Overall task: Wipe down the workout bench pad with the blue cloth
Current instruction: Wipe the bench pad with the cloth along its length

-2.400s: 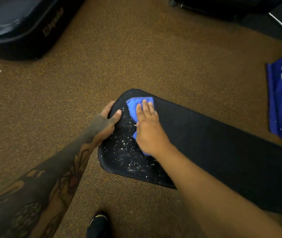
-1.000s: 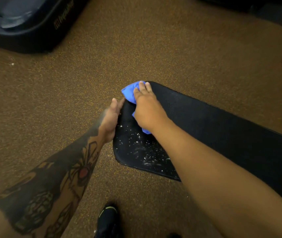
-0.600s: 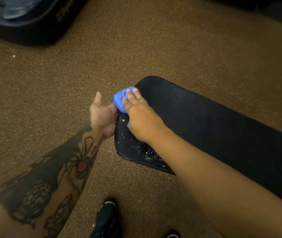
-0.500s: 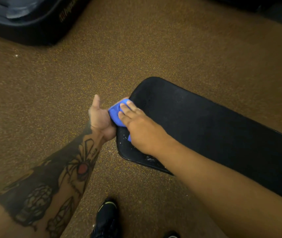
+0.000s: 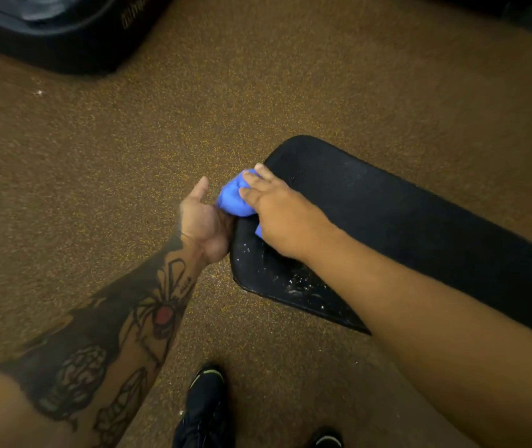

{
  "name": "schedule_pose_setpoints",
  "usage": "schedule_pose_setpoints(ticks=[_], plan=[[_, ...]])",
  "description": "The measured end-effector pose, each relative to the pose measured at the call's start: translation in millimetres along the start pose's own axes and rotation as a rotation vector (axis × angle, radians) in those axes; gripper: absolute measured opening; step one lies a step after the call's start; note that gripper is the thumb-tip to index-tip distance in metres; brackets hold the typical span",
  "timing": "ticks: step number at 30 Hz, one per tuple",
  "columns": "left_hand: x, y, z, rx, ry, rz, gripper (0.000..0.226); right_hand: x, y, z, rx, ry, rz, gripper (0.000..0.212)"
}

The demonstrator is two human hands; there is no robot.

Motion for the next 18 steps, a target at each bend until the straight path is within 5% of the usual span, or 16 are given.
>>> schedule_pose_setpoints(ticks=[7, 13, 18], plan=[[-1.7, -3.8, 2.4, 0.012, 0.042, -0.062, 0.072, -48.4, -27.1, -33.7, -0.029, 0.185, -0.114, 0.069], [2.3, -6.6, 2.9, 0.138, 0.02, -0.028, 0.066, -33.5, -4.8, -5.2, 0.017, 0.026, 0.001, 0.072], [6.2, -21.0, 1.5, 0.283, 0.005, -0.094, 0.062, -76.4, -33.8, -32.0, -0.045, 0.236, -0.125, 0.067]])
Point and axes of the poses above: each hand's wrist, its own x-axis towards the middle knuckle, its own y-axis out of the back of the hand, z = x × y, the point moved 8 cm from there along x, towards the middle knuckle, and after that the axes turned 7 degrees about x, right-handed, at the moved point
